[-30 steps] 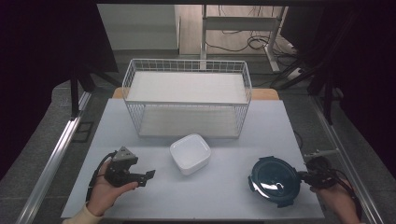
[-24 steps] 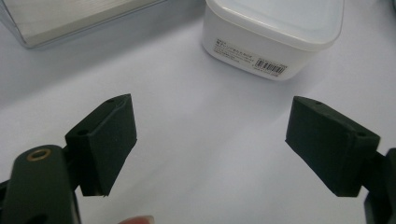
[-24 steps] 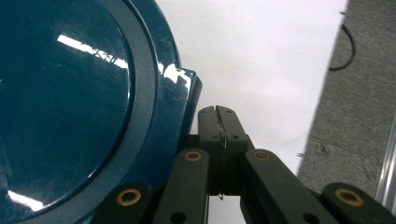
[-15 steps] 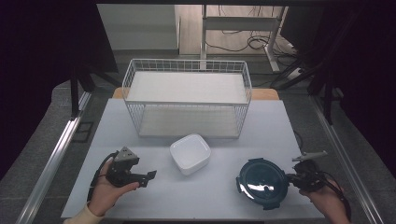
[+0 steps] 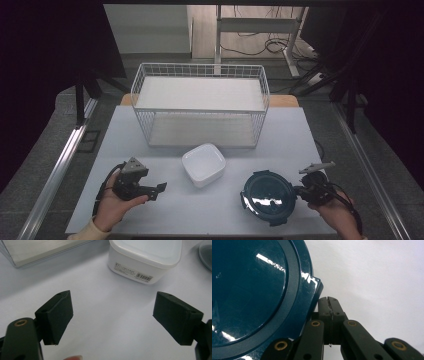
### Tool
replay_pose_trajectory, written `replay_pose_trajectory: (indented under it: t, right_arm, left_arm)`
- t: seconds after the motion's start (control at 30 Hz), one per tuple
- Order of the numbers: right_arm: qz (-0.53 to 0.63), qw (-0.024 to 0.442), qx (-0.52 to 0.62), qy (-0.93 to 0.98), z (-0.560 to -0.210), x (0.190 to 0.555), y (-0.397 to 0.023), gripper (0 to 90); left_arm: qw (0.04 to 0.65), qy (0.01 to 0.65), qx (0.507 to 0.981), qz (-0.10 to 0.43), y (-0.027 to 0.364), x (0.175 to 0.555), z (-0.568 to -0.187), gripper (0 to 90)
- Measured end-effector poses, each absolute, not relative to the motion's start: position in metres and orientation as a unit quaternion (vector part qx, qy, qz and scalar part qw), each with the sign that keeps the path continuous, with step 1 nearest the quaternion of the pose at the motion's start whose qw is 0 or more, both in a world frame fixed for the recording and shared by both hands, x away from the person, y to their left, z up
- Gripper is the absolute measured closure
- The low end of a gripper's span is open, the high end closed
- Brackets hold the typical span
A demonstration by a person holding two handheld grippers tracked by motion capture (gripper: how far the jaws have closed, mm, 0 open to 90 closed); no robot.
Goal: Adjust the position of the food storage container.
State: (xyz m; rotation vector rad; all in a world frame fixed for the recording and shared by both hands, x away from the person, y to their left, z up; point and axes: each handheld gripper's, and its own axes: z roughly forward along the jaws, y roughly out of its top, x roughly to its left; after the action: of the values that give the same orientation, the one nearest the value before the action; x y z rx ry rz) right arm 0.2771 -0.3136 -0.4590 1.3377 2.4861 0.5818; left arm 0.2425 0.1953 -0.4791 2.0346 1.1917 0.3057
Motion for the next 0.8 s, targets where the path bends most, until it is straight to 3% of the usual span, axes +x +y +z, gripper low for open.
replay_pose_trajectory:
  t: [0.8]
  right_arm:
    - [0.208, 0.112, 0.443, 0.865, -0.466, 0.262, -0.287, 89.9]
  left_arm:
    - [0.374, 0.461, 0.795, 0.121, 0.195, 0.240, -0.478, 16.4]
